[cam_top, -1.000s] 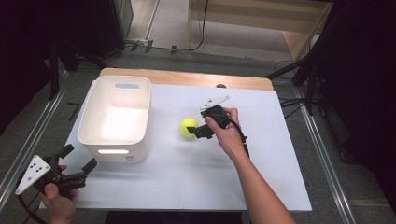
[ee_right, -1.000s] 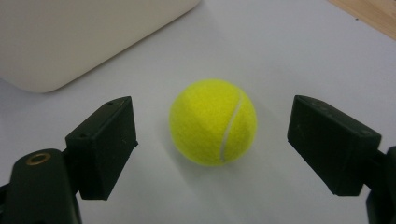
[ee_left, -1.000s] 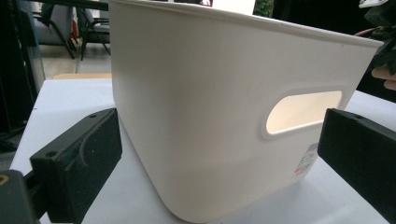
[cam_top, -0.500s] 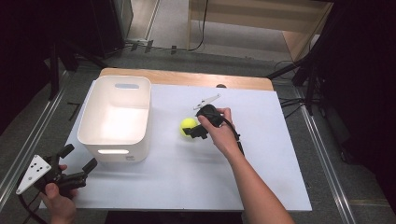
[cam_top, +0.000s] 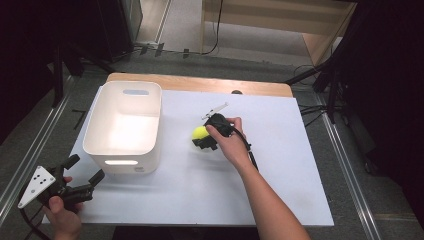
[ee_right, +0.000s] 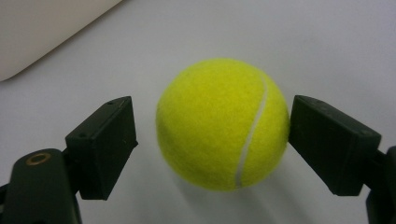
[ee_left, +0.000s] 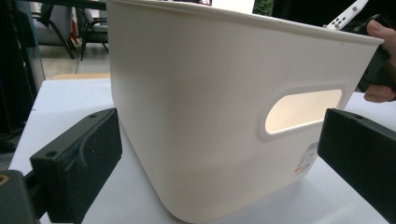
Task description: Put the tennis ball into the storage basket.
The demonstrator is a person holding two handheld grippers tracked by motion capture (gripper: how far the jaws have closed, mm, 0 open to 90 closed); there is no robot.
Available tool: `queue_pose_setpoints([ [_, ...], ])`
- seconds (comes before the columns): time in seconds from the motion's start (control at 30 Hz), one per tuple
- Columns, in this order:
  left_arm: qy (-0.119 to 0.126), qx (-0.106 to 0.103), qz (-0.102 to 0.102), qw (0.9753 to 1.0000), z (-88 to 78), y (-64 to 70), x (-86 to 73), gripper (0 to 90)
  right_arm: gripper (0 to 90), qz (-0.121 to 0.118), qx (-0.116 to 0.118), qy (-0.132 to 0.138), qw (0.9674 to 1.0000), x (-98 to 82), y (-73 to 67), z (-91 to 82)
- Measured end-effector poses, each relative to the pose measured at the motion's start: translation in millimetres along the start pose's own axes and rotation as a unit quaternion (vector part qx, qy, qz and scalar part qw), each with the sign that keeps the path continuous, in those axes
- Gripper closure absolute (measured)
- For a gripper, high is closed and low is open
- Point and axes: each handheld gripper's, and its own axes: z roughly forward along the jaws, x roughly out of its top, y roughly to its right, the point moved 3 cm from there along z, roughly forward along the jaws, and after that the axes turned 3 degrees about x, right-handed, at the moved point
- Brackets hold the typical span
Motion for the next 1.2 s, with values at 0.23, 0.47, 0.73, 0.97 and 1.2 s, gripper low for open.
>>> queue_pose_setpoints([
  [0.23, 0.000, 0.000, -0.001, 1.0000, 0.3, -0.1, 0.1, 0.0, 15.3, 0.007, 0.001, 0.004, 1.0000, 0.7, -0.3, 3.7],
  [0.47, -0.001, 0.001, 0.000, 1.0000, 0.5, 0.5, 0.0, 0.0, 15.3, 0.006, 0.001, 0.006, 1.0000, 1.4, -0.5, 8.9],
  [0.73, -0.001, 0.002, 0.000, 1.0000, 0.7, 0.6, 0.0, 0.0, 15.3, 0.018, -0.009, 0.004, 0.9998, 0.1, 3.4, 14.7],
  [0.97, -0.001, 0.001, 0.000, 1.0000, 0.7, 0.3, 0.0, 0.0, 15.4, 0.029, -0.016, 0.011, 0.9994, 0.1, 5.3, 20.5],
  [1.2, 0.000, 0.001, -0.001, 1.0000, 0.5, -0.4, 0.0, 0.0, 22.7, 0.031, -0.034, 0.009, 0.9989, -0.3, 7.9, 22.1],
])
